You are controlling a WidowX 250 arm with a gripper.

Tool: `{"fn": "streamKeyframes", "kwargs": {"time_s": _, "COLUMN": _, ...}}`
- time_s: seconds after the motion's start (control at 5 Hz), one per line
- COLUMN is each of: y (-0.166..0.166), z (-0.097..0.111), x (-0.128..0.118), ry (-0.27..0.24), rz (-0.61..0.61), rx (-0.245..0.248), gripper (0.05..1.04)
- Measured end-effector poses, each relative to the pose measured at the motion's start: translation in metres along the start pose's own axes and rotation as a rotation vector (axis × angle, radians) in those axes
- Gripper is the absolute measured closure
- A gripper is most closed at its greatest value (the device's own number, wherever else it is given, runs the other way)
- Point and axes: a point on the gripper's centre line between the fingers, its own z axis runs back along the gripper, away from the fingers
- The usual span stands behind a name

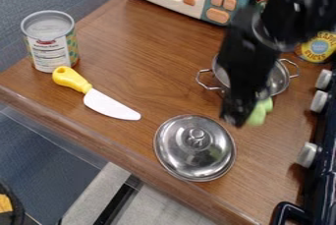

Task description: Took the green object that was in the upper left corner of the table and moved to the right side

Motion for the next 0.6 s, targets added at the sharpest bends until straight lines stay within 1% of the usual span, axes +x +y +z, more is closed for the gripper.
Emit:
{"fn": "streamKeyframes", "kwargs": {"time_s": 0.2, "y": 0.000, "z": -0.014, "x": -0.003, "ry": -0.007, "rz": -0.007, "rx": 0.025, "gripper": 0.543}}
{"fn": "streamKeyframes", "kwargs": {"time_s": 0.4, "y": -0.007, "z": -0.028, "x": 0.001, "ry": -0.016, "rz": 0.001, "rx": 0.055, "gripper": 0.543}}
{"fn": "streamKeyframes", "kwargs": {"time_s": 0.6, "y": -0.013, "z": -0.041, "x": -0.001, "ry": -0.006, "rz": 0.017, "rx": 0.069, "gripper": 0.543}}
